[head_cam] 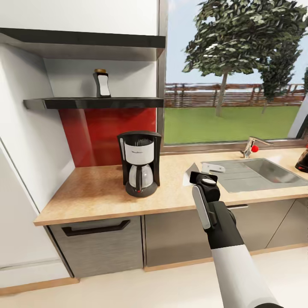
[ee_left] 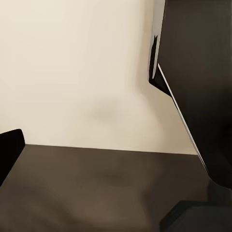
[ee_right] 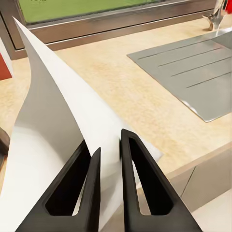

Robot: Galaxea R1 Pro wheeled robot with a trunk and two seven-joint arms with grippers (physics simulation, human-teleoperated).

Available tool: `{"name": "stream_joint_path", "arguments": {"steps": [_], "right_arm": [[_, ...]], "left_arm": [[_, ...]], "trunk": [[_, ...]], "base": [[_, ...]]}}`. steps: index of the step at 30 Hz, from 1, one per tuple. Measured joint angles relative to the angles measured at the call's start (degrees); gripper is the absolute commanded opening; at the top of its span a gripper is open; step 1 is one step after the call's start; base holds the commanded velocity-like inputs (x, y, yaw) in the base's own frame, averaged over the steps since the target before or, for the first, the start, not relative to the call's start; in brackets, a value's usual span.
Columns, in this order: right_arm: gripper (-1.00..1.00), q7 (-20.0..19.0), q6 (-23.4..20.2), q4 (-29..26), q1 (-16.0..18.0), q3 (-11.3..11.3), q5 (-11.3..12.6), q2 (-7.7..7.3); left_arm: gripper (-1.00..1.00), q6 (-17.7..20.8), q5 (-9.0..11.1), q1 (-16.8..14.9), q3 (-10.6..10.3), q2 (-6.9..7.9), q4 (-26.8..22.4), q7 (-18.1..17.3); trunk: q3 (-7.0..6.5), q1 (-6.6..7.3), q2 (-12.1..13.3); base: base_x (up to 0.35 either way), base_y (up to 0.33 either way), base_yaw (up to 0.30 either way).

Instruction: Set up a coffee station on the kitchen countertop: keep the coffee maker on the countertop, move the bottle of coffee from the kitchen shelf to the counter next to the coffee maker, place a paper coffee filter on top of the coffee maker, put the saucer next to the coffee maker with the coffee cup on the saucer, and place the electric kettle next to the coffee maker.

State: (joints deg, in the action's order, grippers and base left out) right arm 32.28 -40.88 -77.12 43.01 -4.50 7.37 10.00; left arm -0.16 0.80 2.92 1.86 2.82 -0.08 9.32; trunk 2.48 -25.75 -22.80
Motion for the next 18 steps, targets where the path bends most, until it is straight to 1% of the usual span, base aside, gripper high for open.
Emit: {"name": "stream_joint_path", "arguments": {"steps": [2, 4, 18], "right_arm": [[-1.00, -0.02, -0.01, -0.15, -0.01, 0.06, 0.01, 0.00], [-1.00, -0.03, -0.01, -0.14, -0.01, 0.10, 0.01, -0.01], [-1.00, -0.03, -0.01, -0.12, -0.02, 0.11, -0.04, -0.01]], "left_arm": [[1.00, 0.00, 0.07, 0.01, 0.05, -0.09, 0.00, 0.01], [1.00, 0.00, 0.08, 0.00, 0.04, -0.09, 0.01, 0.02], [1.00, -0.08, 0.08, 0.08, 0.08, -0.04, 0.01, 0.03]], "trunk": [[0.00, 0.00, 0.00], [0.00, 0.00, 0.01], [0.00, 0.00, 0.01]], "base": [[0.000, 0.103, -0.177], [0.000, 0.247, -0.246], [0.000, 0.300, -0.266]]}}
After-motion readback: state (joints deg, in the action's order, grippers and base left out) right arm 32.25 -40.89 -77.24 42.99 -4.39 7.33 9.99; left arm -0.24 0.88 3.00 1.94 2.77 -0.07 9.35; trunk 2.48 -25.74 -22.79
